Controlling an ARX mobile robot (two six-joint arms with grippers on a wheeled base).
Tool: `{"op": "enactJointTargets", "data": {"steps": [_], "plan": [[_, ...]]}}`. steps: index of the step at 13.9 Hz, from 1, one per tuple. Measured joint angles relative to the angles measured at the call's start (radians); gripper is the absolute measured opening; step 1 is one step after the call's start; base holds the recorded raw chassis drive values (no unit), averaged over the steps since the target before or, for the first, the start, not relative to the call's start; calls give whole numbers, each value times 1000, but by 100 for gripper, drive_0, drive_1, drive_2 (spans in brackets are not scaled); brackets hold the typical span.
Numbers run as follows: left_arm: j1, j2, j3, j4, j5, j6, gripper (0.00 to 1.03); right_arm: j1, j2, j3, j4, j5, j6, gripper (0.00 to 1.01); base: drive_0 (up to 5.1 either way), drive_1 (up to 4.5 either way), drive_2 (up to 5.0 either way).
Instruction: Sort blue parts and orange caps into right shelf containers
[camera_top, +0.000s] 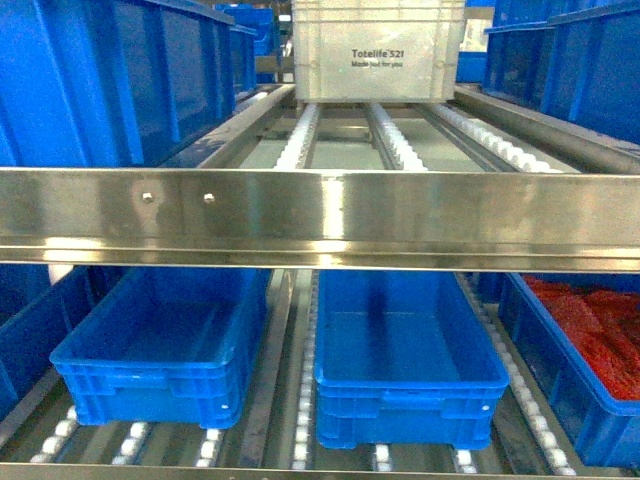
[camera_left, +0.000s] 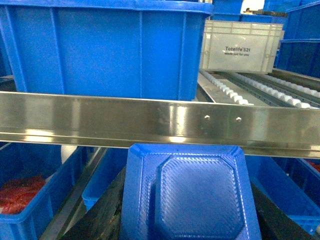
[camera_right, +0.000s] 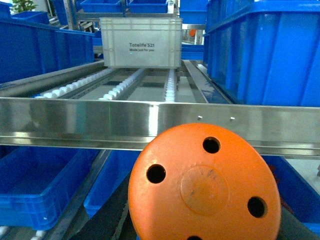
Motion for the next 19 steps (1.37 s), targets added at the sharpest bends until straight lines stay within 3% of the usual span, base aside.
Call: {"op": "enactJointTargets", "data": {"steps": [4,19], "plan": [[0,0,0,1,0,0,41,0,0,0,1,0,0,44,-493,253,253],[0,0,0,2,-2,0,41,0,0,0,5,-4,0,44,0,0,0]]}}
